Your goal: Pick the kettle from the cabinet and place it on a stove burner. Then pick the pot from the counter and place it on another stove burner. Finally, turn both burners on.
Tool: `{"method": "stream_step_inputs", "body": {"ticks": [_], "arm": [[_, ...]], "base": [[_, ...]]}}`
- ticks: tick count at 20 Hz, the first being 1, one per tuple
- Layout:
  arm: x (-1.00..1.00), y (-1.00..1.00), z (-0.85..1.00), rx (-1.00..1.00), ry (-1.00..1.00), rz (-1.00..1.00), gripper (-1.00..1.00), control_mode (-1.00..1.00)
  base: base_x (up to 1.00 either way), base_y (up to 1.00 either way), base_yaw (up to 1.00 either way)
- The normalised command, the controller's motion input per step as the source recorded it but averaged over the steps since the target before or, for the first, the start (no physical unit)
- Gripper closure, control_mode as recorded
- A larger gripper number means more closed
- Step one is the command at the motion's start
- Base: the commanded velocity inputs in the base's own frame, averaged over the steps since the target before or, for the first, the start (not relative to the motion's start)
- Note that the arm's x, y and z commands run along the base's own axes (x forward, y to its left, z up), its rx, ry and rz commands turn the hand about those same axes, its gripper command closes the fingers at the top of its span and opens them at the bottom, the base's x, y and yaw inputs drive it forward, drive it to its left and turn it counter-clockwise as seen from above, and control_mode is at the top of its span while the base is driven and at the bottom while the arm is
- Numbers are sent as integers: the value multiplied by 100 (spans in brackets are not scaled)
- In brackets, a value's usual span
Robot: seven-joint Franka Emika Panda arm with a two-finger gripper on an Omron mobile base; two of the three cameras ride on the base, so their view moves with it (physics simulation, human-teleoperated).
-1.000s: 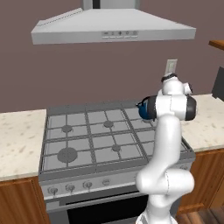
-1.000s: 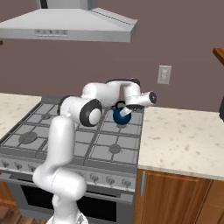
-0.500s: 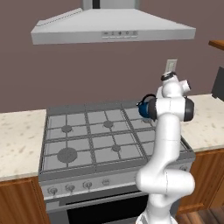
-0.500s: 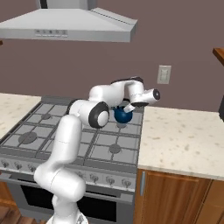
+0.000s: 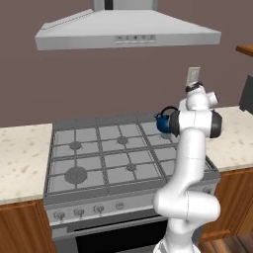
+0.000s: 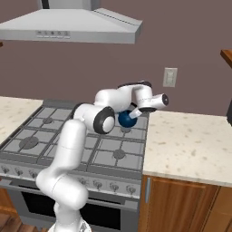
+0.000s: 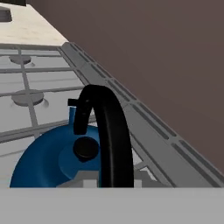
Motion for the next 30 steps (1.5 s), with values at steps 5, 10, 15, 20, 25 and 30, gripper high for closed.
{"method": "stream_step_inputs", "body": {"ticks": [5, 10, 15, 20, 25, 30], "arm": [[-23, 2, -20, 0, 0, 0, -100, -100], [-9, 0, -5, 0, 0, 0, -100, -100], [0, 0, 0, 0, 0, 0, -100, -100], [0, -1, 0, 0, 0, 0, -100, -100], [0, -10, 4, 0, -2, -1, -100, -100], [0, -13, 15, 0, -5, -2, -100, -100]], "base": [[0, 0, 0], [0, 0, 0], [0, 0, 0], [0, 0, 0], [0, 0, 0], [0, 0, 0]]}}
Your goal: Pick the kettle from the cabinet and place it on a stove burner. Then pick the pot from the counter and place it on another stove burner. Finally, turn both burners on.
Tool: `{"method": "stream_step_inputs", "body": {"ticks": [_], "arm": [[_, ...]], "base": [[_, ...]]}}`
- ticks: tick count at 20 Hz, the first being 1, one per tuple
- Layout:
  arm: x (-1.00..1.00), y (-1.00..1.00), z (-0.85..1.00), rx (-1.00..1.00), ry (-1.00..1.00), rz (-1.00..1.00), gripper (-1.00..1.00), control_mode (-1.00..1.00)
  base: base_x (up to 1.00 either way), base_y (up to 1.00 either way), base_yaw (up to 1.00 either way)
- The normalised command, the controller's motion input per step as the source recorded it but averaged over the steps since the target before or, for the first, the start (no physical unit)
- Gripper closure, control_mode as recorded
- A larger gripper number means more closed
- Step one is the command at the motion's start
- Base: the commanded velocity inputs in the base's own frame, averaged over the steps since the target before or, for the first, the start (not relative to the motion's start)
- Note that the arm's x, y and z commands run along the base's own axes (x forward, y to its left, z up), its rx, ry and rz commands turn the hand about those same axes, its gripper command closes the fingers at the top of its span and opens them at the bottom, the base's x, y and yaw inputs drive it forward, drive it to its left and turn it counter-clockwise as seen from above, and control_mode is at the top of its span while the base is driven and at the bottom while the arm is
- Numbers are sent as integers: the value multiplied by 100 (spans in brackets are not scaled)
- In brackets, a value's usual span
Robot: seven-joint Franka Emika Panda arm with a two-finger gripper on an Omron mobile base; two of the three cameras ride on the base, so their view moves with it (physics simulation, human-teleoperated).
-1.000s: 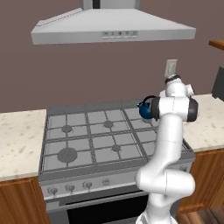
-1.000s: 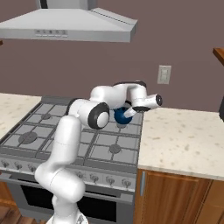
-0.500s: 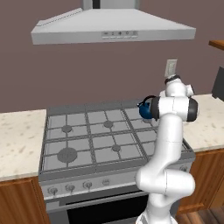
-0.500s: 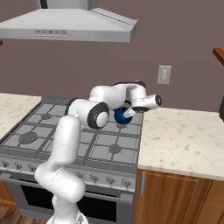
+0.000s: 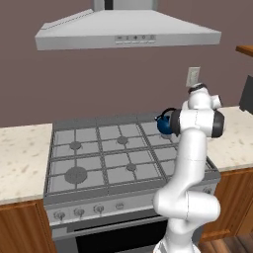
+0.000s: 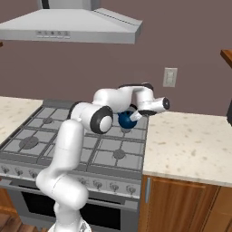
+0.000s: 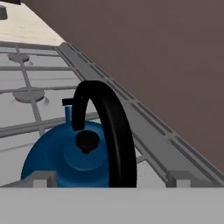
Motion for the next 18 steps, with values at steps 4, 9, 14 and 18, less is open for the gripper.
{"method": "stream_step_inputs", "body": {"ticks": [4, 9, 14, 18], "arm": [[-19, -9, 24, -1, -8, -3, -100, -100], [-57, -2, 36, -4, -10, -4, -100, -100], [-83, 3, 52, -5, -11, -3, -100, -100], [-83, 31, 59, -7, -10, -8, -100, -100]], "base": [[0, 0, 0], [0, 0, 0], [0, 0, 0], [0, 0, 0]]}}
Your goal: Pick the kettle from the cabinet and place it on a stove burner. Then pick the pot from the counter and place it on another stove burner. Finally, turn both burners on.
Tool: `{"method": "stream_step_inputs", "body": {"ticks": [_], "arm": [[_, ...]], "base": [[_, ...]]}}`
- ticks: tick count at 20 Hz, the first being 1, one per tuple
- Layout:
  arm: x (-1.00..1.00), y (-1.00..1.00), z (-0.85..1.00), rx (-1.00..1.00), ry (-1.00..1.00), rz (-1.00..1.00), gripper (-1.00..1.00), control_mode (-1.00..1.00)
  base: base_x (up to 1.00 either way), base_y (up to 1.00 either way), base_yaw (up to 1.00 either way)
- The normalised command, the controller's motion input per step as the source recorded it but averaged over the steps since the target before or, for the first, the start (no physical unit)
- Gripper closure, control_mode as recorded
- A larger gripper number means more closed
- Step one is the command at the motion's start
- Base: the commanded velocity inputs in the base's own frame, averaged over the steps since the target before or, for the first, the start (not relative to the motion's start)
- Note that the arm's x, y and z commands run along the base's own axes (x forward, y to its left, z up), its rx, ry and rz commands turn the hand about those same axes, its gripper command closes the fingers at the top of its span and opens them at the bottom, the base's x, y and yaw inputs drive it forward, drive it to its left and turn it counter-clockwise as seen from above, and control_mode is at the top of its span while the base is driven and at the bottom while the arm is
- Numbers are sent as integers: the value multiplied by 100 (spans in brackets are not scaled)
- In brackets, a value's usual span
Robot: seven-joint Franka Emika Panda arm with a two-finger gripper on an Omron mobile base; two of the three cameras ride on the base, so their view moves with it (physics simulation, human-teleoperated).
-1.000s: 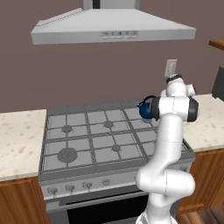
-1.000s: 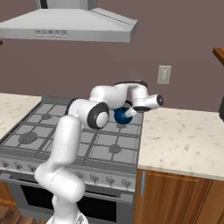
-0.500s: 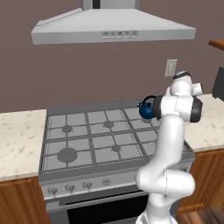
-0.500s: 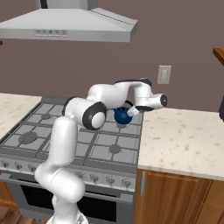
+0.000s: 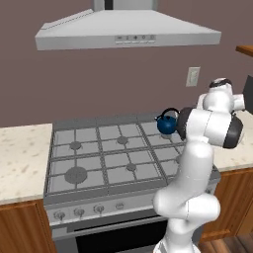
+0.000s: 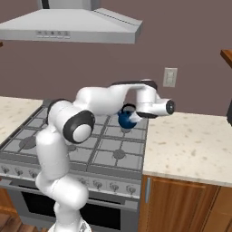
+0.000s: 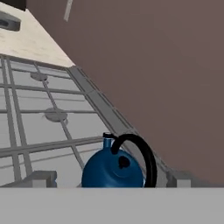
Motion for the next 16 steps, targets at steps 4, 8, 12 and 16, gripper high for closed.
{"method": "stream_step_inputs", "body": {"ticks": [4, 8, 12, 16], "arm": [[-64, 65, 43, -6, -2, -19, -100, -100], [-39, 56, 23, -2, 6, -35, -100, -100], [-41, 36, 36, 0, 16, -41, -100, -100], [-41, 15, 61, 0, 17, -40, -100, -100]], "base": [[0, 0, 0], [0, 0, 0], [0, 0, 0], [0, 0, 0]]}}
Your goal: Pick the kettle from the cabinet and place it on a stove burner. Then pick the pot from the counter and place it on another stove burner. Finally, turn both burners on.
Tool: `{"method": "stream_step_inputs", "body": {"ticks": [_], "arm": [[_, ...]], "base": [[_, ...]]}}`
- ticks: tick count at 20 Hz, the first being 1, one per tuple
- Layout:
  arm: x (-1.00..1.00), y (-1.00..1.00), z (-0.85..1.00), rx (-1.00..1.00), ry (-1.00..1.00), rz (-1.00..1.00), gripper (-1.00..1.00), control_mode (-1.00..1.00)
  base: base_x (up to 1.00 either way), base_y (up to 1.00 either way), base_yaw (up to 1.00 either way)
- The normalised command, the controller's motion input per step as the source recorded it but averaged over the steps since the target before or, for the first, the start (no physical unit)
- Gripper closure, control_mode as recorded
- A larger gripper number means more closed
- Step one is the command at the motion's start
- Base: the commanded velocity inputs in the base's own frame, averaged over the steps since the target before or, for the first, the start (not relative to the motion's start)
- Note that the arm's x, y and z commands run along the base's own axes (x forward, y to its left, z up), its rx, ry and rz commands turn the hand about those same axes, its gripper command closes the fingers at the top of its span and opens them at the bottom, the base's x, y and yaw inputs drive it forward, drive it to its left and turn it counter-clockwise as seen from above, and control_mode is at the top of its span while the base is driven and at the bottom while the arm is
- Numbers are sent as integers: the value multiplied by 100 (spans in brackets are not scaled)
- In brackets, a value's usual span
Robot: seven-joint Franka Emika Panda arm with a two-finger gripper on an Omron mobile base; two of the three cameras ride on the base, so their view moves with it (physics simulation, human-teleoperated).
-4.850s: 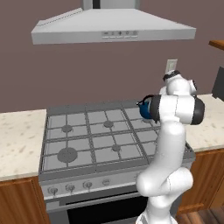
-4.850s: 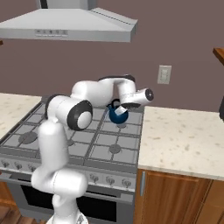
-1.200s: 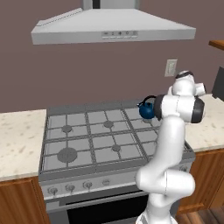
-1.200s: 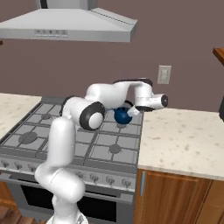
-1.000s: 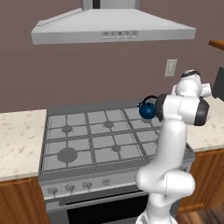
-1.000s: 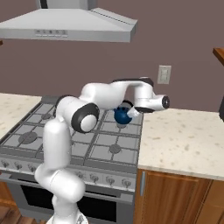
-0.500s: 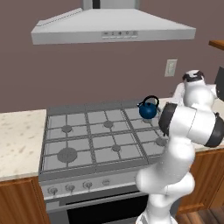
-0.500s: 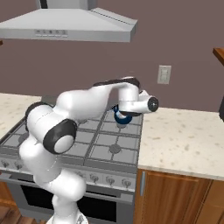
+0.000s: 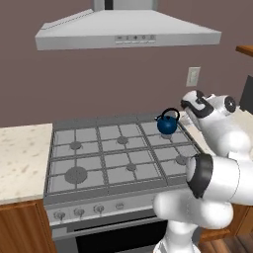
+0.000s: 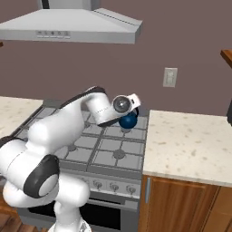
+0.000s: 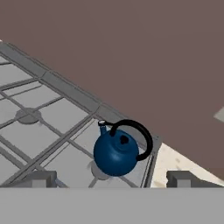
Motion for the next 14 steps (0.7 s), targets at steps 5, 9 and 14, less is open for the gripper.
{"method": "stream_step_inputs", "body": {"ticks": [5, 9, 14], "arm": [[-40, 1, 76, 0, 17, -36, -100, -100], [-55, 0, 60, 5, 21, -34, -100, -100], [-59, 0, 48, 16, 27, -36, -100, -100]], "base": [[0, 0, 0], [0, 0, 0], [0, 0, 0]]}}
